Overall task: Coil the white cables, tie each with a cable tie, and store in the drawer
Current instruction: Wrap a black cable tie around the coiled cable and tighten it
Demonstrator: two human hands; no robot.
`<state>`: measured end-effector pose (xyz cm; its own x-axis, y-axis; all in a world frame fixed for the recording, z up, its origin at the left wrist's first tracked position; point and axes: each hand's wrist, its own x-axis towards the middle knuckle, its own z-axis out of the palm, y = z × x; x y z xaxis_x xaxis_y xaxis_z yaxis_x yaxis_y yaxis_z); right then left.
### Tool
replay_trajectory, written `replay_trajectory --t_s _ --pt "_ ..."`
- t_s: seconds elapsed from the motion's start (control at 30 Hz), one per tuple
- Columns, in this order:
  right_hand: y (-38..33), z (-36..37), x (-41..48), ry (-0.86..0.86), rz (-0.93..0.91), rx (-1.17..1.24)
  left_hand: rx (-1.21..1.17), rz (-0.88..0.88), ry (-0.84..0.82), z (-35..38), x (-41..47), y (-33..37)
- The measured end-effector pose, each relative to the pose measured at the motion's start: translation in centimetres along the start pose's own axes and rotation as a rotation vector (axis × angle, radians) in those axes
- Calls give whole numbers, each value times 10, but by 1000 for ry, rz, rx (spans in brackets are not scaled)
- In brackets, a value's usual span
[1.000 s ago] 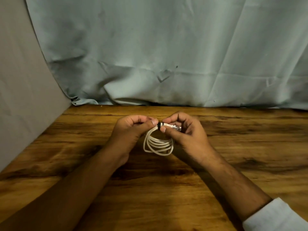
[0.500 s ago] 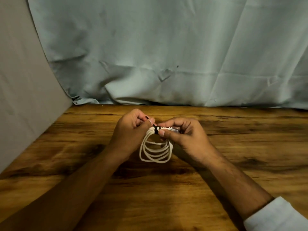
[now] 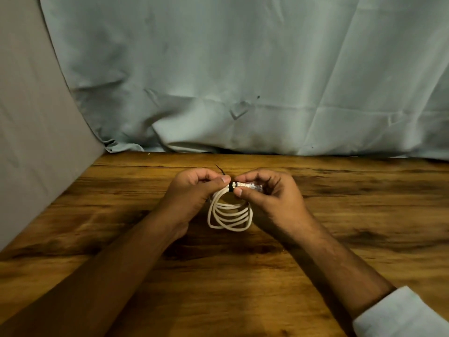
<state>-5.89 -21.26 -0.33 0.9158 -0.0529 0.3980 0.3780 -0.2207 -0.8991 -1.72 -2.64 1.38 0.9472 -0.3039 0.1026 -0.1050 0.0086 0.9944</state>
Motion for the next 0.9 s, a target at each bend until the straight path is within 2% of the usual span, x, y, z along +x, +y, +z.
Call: replay_trajectory --t_s 0.2,0.33,0.47,0.57,0.63,0.7,0.73,0.8,0.87,0.9 --pt "-6 0 1 -55 -15 -174 229 183 50 5 -3 -4" --pt "-9 4 -3 -41 -154 -380 1 10 51 9 -4 -1" --pt "-11 7 -5 -47 -259 -553 -131 -156 13 6 2 -2" --pt "-12 6 -6 -56 -317 -624 -203 -259 -36 -1 9 -2" --pt "-11 6 -5 -55 -313 -604 -206 -247 -78 -4 10 -3" --pt "-7 7 -5 -3 -257 -483 -128 -121 -25 -2 9 -6" --pt "-5 7 -4 38 -220 -413 -24 -8 52 -1 7 -8" --pt "-1 5 -1 103 -162 -309 357 365 182 0 5 -15" --pt "2 3 0 137 -127 -236 698 662 135 1 4 -21" --pt "3 2 1 149 -115 -205 791 702 111 2 4 -23"
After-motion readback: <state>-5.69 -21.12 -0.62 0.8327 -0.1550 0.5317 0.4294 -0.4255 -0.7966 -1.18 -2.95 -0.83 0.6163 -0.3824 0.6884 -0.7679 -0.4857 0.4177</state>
